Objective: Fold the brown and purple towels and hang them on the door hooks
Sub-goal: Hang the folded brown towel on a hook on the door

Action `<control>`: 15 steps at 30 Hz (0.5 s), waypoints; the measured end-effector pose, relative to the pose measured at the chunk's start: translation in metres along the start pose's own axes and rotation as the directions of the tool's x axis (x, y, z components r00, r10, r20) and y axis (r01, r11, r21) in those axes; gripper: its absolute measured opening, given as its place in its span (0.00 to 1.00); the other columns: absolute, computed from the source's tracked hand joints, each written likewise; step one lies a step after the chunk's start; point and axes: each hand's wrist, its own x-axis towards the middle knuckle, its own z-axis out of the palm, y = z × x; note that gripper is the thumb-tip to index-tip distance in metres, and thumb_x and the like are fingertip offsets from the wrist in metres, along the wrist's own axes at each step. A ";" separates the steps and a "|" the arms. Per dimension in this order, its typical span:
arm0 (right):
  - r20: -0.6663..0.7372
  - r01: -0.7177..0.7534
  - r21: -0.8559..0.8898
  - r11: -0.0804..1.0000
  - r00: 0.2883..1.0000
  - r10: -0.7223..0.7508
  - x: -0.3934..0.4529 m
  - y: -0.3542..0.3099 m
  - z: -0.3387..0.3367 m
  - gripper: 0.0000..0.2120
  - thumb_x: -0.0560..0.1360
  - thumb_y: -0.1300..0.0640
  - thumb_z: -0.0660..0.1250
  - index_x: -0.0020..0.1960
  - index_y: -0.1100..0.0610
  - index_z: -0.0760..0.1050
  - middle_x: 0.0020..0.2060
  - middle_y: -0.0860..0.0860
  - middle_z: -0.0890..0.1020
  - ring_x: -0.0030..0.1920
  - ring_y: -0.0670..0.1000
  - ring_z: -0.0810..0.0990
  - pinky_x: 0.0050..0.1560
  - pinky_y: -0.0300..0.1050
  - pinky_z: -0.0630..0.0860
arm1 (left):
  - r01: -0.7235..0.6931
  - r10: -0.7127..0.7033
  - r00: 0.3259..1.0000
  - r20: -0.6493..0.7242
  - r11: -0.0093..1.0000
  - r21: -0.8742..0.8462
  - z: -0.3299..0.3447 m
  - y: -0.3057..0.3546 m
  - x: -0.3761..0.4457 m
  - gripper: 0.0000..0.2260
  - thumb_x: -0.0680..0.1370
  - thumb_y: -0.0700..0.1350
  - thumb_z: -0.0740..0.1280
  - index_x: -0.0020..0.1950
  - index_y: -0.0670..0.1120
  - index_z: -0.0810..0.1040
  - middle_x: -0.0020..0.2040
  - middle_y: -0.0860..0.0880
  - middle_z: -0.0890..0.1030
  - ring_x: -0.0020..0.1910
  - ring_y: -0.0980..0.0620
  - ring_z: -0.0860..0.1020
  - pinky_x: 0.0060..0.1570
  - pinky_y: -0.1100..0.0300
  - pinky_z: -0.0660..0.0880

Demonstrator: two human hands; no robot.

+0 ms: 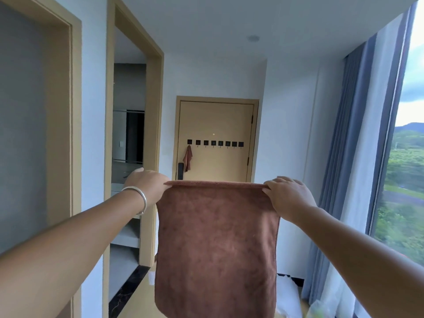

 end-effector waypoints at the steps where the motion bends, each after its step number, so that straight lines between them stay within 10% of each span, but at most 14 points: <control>1: 0.002 -0.002 0.000 1.000 1.000 0.002 0.011 -0.005 0.008 0.18 0.83 0.44 0.48 0.60 0.45 0.74 0.58 0.43 0.78 0.64 0.47 0.72 0.65 0.45 0.67 | -0.005 0.005 1.000 0.011 1.000 -0.003 0.008 -0.007 0.008 0.21 0.83 0.53 0.49 0.37 0.52 0.74 0.35 0.55 0.77 0.38 0.54 0.74 0.55 0.56 0.67; 15: 0.044 -0.048 0.006 0.999 0.998 0.048 0.176 -0.071 0.098 0.20 0.82 0.42 0.46 0.60 0.44 0.75 0.58 0.44 0.78 0.65 0.48 0.70 0.65 0.48 0.67 | -0.032 0.033 0.999 0.020 0.998 -0.050 0.107 -0.101 0.133 0.21 0.83 0.54 0.49 0.35 0.52 0.73 0.34 0.55 0.77 0.36 0.55 0.73 0.50 0.55 0.67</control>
